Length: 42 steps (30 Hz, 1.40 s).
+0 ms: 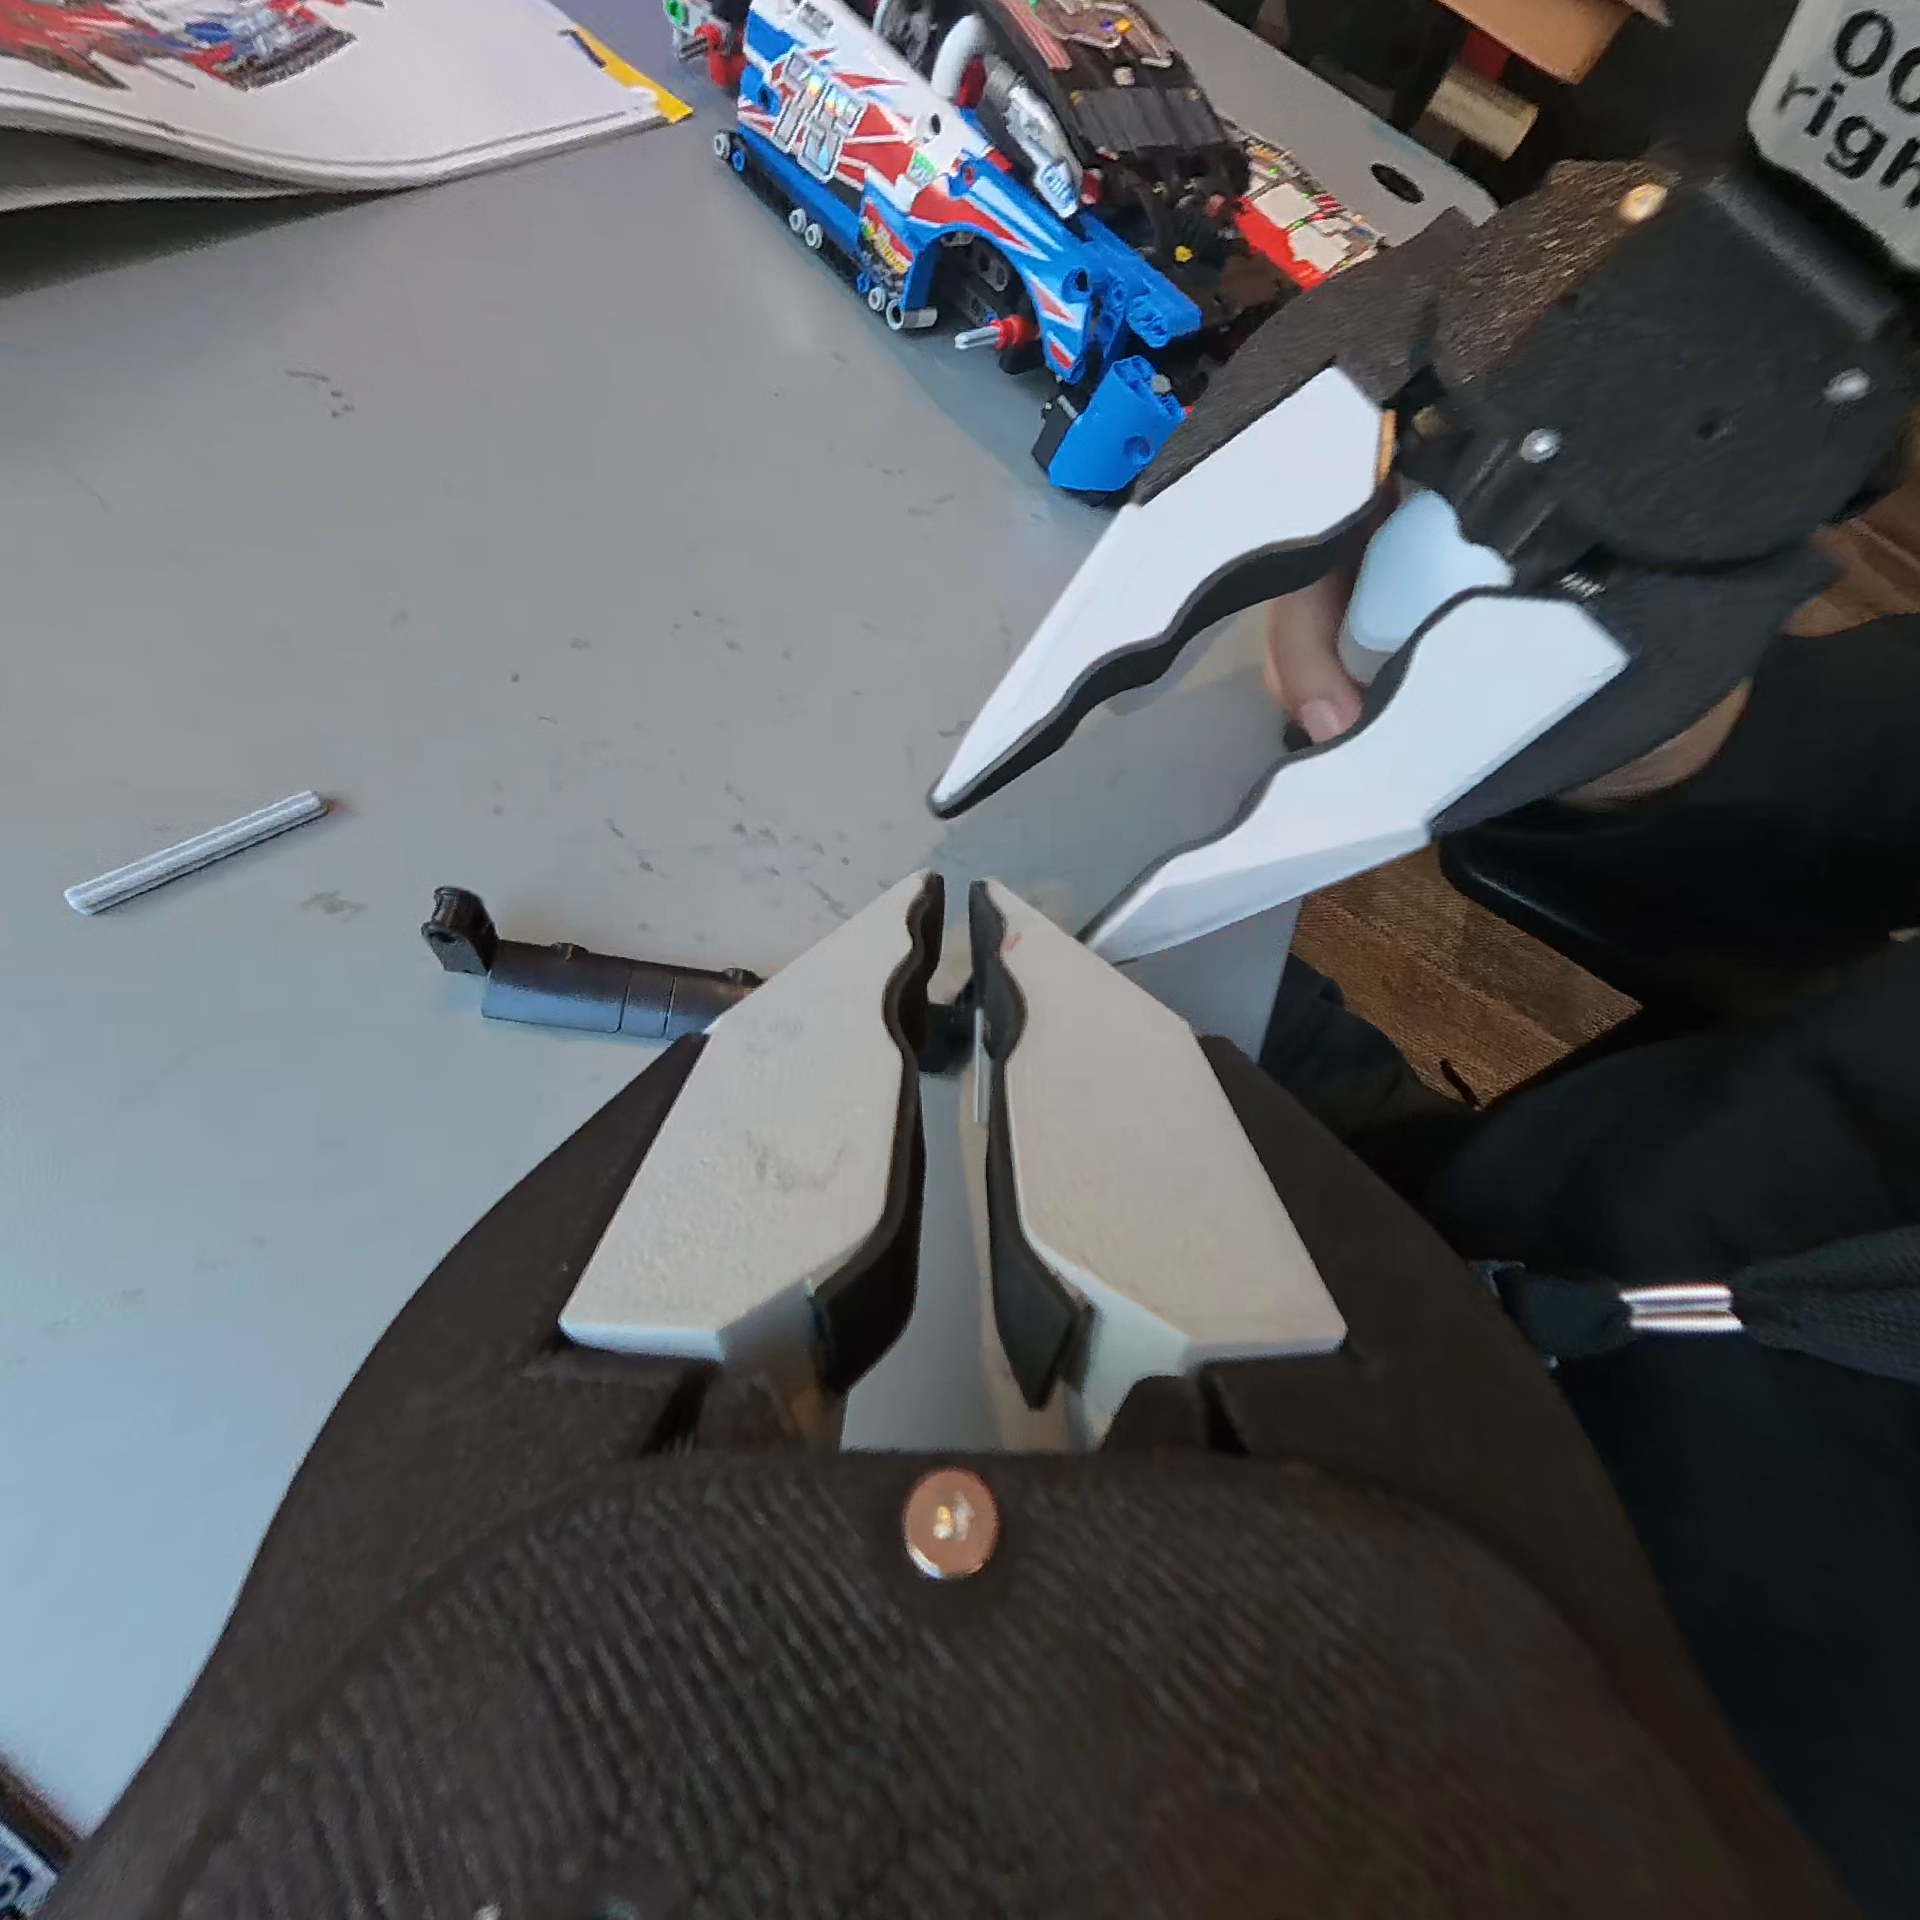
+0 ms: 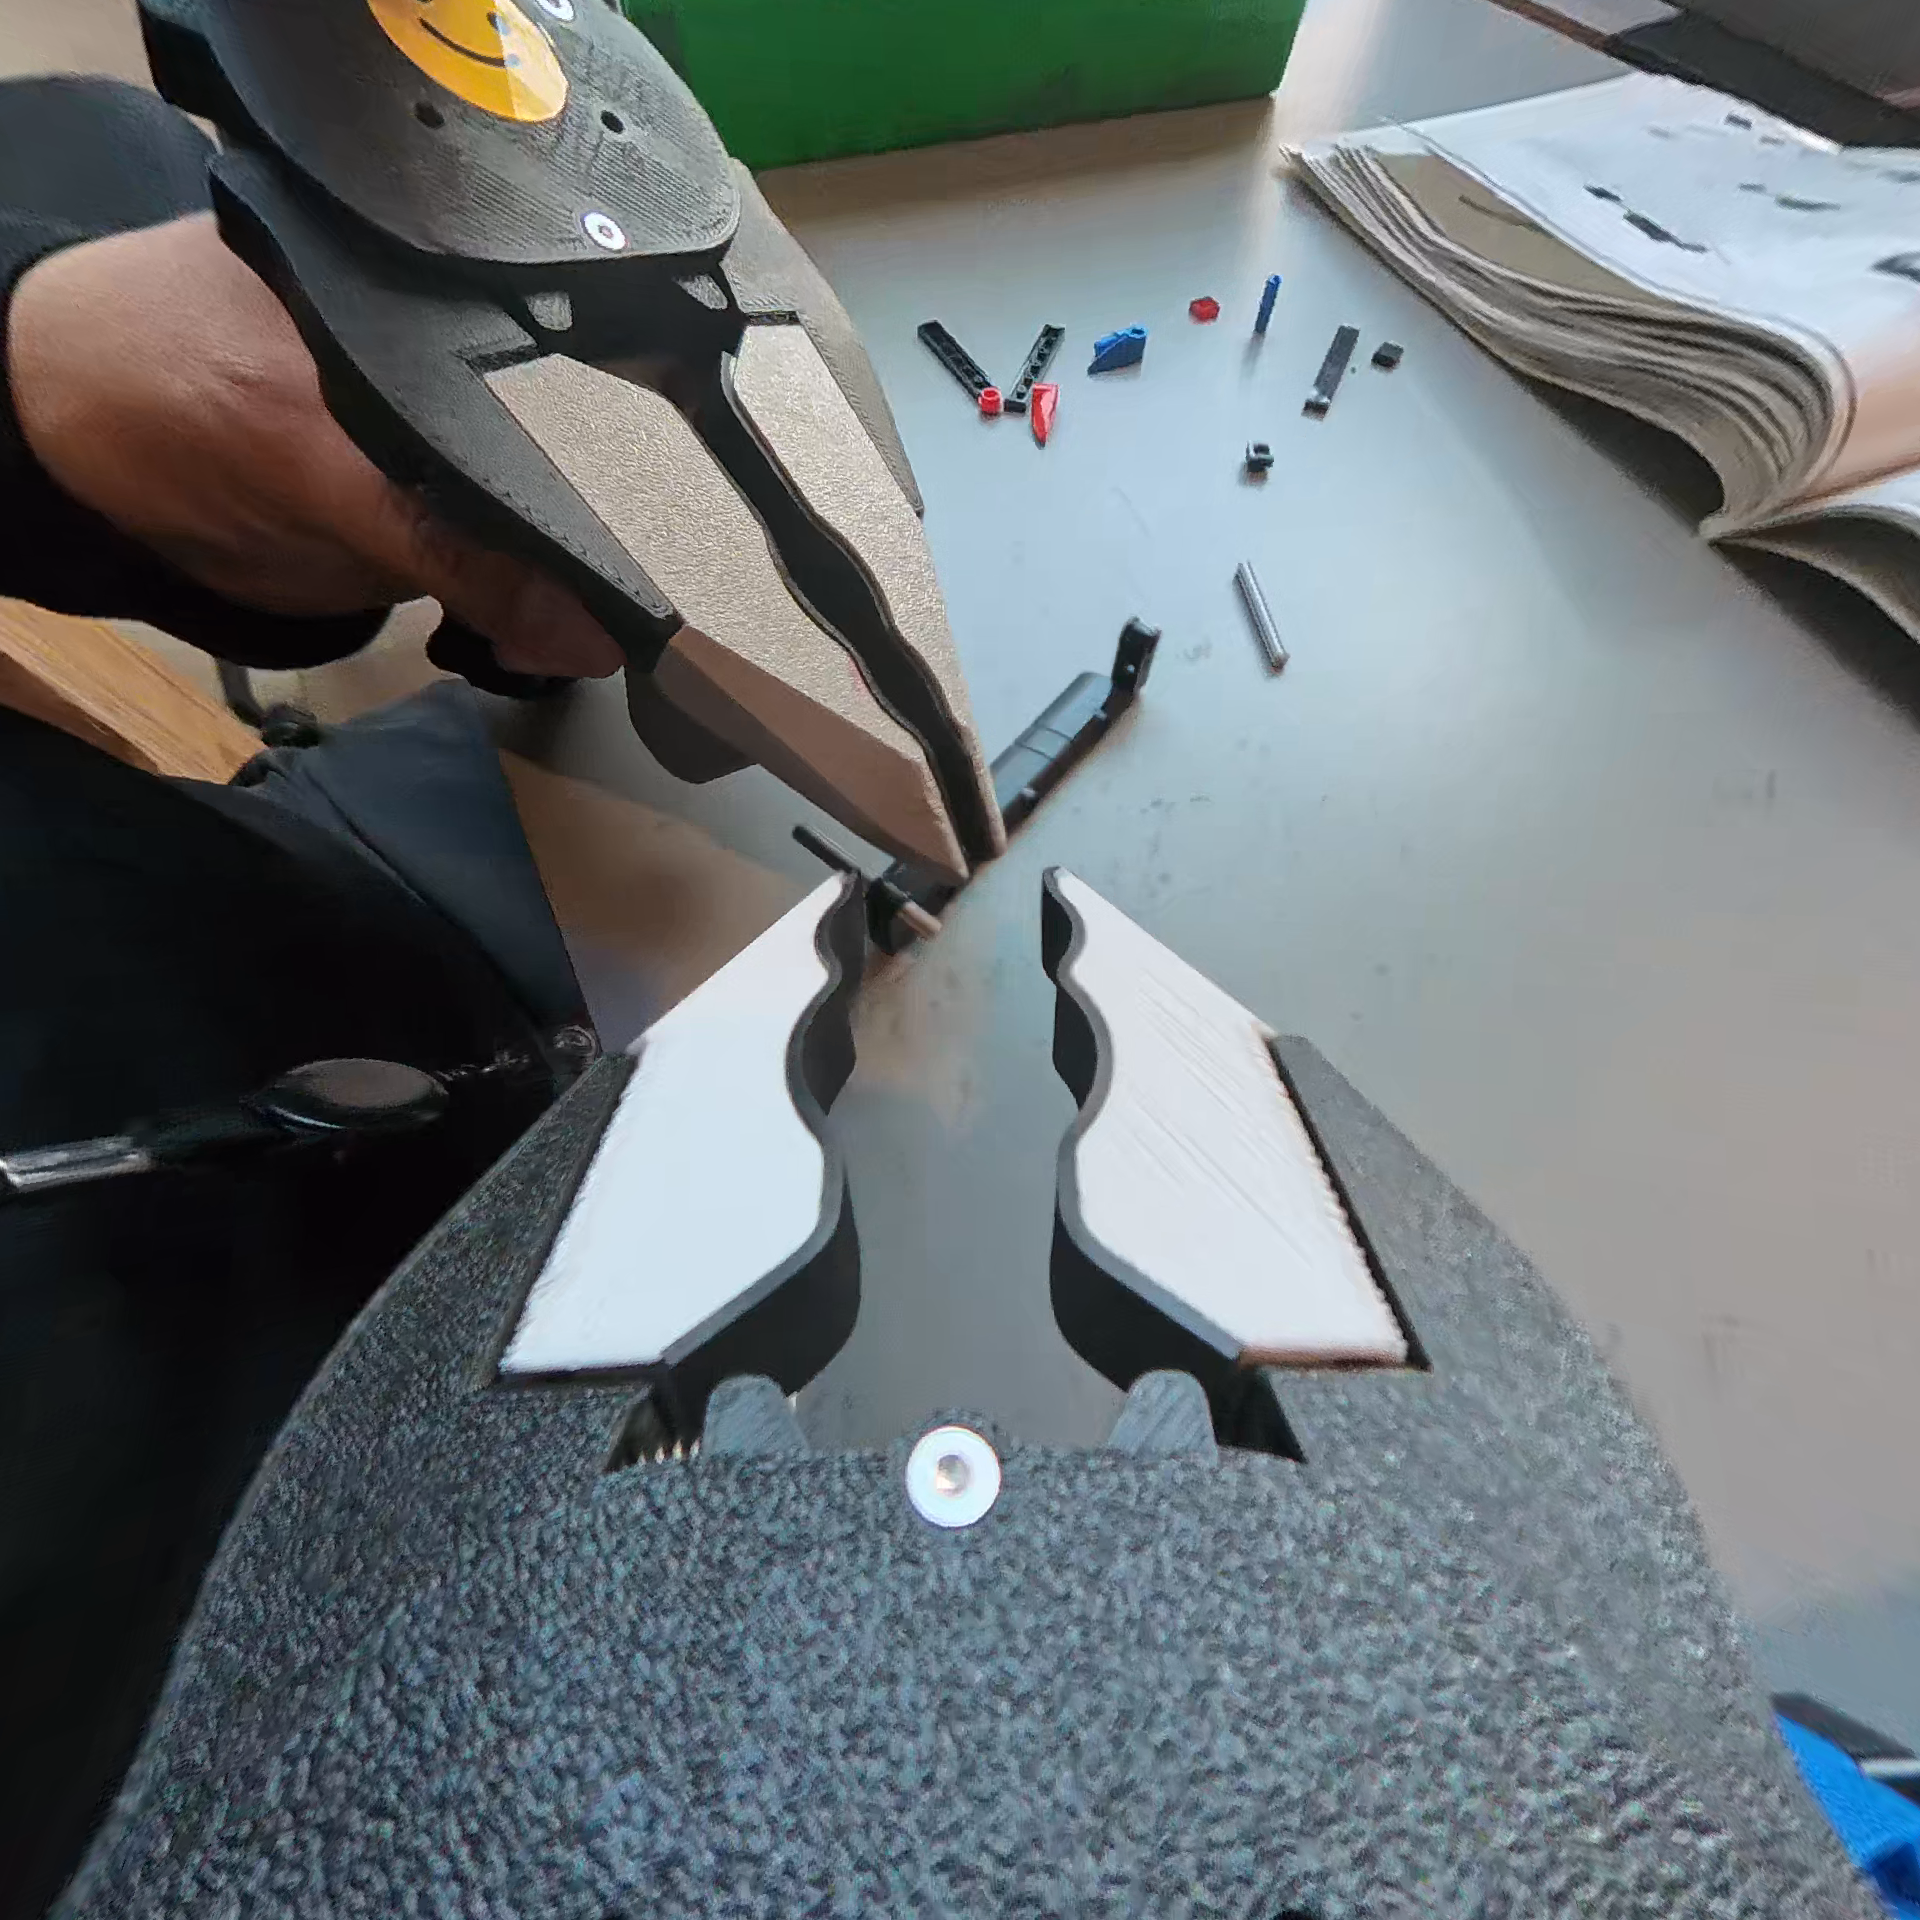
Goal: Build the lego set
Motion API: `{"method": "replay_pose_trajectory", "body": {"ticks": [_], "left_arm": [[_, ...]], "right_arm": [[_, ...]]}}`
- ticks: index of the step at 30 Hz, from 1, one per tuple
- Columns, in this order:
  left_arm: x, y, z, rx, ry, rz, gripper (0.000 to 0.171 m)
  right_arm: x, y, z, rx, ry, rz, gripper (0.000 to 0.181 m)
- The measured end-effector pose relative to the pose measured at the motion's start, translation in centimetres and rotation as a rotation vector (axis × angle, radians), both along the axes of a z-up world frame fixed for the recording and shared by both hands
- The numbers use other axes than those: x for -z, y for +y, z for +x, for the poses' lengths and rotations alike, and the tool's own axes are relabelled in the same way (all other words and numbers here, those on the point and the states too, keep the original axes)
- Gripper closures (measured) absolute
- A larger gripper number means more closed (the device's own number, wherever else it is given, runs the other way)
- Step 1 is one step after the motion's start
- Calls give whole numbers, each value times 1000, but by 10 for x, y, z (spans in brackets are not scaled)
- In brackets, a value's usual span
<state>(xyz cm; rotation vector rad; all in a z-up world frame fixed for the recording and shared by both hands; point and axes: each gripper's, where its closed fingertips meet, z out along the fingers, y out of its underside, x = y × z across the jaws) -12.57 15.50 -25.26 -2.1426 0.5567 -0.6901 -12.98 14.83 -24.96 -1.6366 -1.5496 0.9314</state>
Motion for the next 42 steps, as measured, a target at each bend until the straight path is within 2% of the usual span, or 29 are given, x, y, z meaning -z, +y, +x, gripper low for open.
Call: {"method": "replay_pose_trajectory", "body": {"ticks": [8, 10, 15, 22, 24, 26, 30, 33, 37, 42], "left_arm": [[19, 13, 8, -22, 89, -62, 171], [19, 11, 7, -30, 111, -93, 166], [-6, 22, -1, -54, 168, -58, 157], [-57, 92, -34, -98, 306, 74, 157], [-68, 122, -42, -73, 346, 101, 155], [-72, 162, -60, -75, 434, 159, 162], [-55, 234, -104, -103, 561, 120, 165], [-34, 269, -133, -123, 612, 71, 171], [-2, 278, -157, -114, 650, -21, 171], [6, 267, -174, -148, 633, -13, 171]], "right_arm": [[-1, 15, 24, 48, 19, -222, 146], [-2, 16, 27, 48, 32, -250, 144], [-7, 10, 29, 11, 57, -274, 144], [-2, 2, 28, -21, 24, -244, 145], [2, 0, 27, -26, -1, -223, 145], [6, 1, 26, -20, -25, -210, 145], [10, 4, 24, 6, -51, -208, 145], [13, 9, 24, 40, -64, -204, 145], [16, 14, 24, 74, -84, -172, 156], [20, 20, 23, 107, -109, -120, 157]]}}
